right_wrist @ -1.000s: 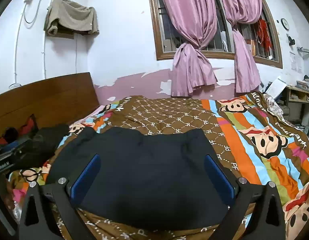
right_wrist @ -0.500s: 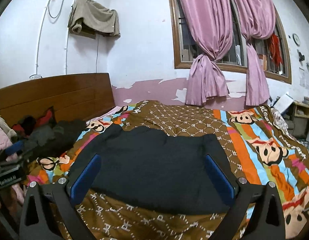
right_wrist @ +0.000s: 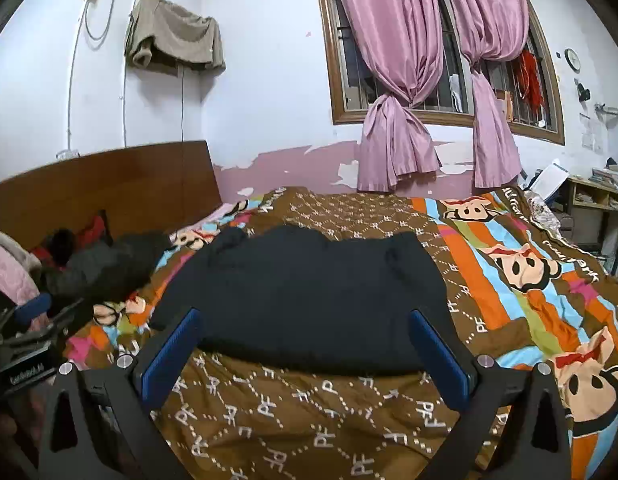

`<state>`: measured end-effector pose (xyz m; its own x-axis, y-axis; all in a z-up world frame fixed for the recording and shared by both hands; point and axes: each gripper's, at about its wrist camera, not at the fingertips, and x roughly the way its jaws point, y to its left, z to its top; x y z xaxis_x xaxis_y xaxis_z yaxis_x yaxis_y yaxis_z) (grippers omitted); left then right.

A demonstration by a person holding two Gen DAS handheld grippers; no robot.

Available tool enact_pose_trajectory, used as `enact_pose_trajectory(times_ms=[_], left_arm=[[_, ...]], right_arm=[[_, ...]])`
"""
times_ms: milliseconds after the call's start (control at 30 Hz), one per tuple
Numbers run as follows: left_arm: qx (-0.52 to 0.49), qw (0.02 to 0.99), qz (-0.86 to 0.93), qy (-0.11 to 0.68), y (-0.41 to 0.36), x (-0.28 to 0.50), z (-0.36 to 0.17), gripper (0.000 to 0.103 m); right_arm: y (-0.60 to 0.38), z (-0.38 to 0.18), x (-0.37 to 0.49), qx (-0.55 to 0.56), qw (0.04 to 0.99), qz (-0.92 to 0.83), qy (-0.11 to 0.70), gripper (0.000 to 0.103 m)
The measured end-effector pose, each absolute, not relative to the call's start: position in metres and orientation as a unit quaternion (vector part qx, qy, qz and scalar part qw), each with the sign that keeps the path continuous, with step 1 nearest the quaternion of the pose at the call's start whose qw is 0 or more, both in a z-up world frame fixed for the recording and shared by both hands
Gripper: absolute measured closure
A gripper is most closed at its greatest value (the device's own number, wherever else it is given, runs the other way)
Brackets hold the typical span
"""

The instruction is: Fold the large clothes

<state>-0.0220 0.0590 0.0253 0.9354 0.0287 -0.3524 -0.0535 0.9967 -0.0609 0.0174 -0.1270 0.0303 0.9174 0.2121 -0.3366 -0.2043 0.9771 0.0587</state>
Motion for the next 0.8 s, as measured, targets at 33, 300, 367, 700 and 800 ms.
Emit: enact_pose_trajectory(times_ms=[33, 300, 367, 700, 800], left_arm=[[-0.035, 0.982, 0.022, 0.186, 0.058, -0.02, 0.023, 0.004], [-0.047, 0.973, 0.052, 0.221, 0.064, -0.007, 0.005, 0.004], [-0.046, 0.973, 0.057, 0.22, 0.065, -0.007, 0.004, 0.004], [-0.023, 0.974, 0.061, 0.217, 0.057, -0.011, 0.002, 0.004], [-0.023, 0.974, 0.061, 0.218, 0.057, -0.011, 0.002, 0.004]], right_arm=[[-0.128, 0.028, 0.017, 0.007, 0.979, 0.104, 0.176, 0.0], [-0.135, 0.002, 0.033, 0.002, 0.973, 0.081, 0.218, 0.0], [-0.136, 0.001, 0.035, 0.004, 0.973, 0.081, 0.218, 0.0], [-0.131, 0.0, 0.035, 0.0, 0.972, 0.09, 0.219, 0.0], [-0.131, -0.001, 0.036, 0.001, 0.971, 0.091, 0.22, 0.0]])
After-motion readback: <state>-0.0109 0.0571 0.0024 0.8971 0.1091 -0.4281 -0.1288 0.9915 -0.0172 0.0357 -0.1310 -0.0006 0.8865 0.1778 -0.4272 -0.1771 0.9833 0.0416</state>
